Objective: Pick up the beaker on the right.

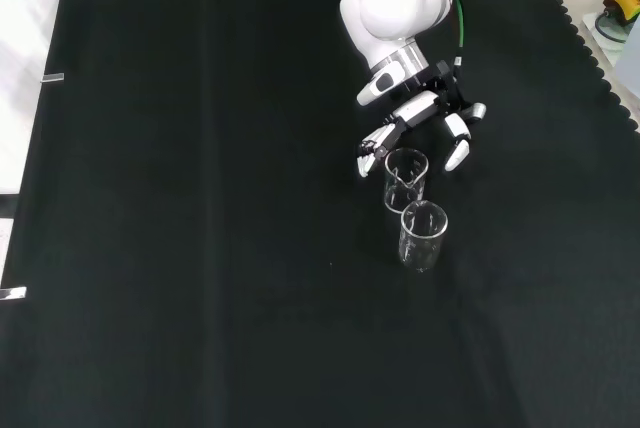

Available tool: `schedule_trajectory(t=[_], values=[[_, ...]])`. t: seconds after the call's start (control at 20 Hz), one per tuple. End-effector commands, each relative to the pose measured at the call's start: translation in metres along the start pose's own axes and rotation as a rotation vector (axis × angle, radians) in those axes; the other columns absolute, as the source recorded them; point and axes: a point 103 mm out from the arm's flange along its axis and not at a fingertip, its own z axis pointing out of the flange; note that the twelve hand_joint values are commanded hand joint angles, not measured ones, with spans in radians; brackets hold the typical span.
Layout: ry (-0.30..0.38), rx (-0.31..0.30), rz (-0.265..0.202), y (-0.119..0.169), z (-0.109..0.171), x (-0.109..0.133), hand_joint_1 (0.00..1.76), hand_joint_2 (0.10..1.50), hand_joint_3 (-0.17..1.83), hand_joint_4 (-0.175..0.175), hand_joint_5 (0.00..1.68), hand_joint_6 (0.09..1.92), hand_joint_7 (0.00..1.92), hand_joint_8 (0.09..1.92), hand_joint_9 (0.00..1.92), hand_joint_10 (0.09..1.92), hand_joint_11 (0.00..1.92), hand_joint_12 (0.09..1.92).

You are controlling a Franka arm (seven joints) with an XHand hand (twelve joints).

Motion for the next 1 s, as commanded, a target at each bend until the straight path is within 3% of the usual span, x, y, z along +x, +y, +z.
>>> schedule_trajectory(t=[0.05, 0.35, 1.0], values=[[0.018, -0.033, 0.000, 0.002, 0.002, 0.001, 0.96, 0.29, 1.12, -0.053, 0.32, 0.09, 0.16, 0.63, 0.19, 0.67, 0.00, 0.95], [0.021, -0.061, -0.003, 0.008, 0.005, 0.004, 0.98, 0.28, 1.13, -0.054, 0.35, 0.09, 0.19, 0.64, 0.23, 0.66, 0.00, 0.99], [0.026, -0.048, 0.002, 0.016, 0.011, 0.003, 1.01, 0.29, 1.14, -0.054, 0.38, 0.09, 0.22, 0.64, 0.26, 0.65, 0.00, 1.01]])
